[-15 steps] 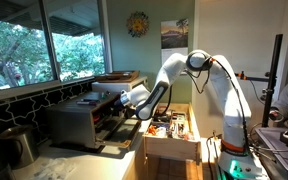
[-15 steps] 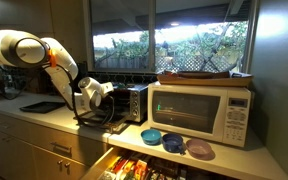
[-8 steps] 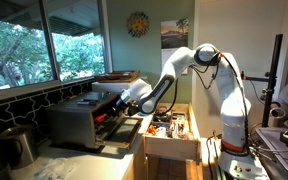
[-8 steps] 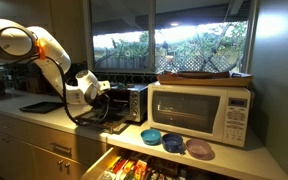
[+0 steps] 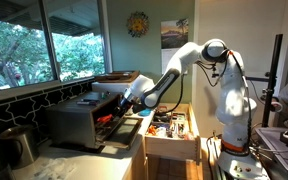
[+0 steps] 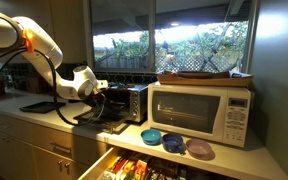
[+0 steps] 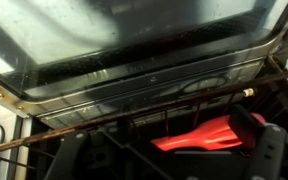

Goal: Pull the tray out of the microwave on the left

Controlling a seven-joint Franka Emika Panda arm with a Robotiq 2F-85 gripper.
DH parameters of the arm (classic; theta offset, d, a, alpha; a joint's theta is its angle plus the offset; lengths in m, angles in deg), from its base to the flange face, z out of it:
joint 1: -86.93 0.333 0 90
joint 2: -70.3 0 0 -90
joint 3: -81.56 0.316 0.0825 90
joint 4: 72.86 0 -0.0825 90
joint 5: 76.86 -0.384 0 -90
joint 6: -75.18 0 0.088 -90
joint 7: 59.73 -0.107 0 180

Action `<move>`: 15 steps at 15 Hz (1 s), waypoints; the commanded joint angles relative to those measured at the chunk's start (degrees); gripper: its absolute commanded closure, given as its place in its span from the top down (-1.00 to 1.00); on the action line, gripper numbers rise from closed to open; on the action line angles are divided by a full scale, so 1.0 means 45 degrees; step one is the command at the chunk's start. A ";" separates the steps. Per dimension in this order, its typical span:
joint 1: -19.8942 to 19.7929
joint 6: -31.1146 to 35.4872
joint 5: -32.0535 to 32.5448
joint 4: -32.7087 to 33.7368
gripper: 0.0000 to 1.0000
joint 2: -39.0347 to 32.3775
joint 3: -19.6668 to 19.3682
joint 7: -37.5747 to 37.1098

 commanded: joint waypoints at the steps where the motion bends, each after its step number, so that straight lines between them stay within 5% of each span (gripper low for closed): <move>1: -0.1497 -0.1039 -0.1418 -0.0807 1.00 0.0867 0.1602 0.0728; 9: -0.3859 -0.3565 -0.4678 -0.0513 1.00 0.1640 0.4082 0.3869; 15: -0.4618 -0.6273 -0.7128 -0.0259 1.00 0.3054 0.4472 0.6373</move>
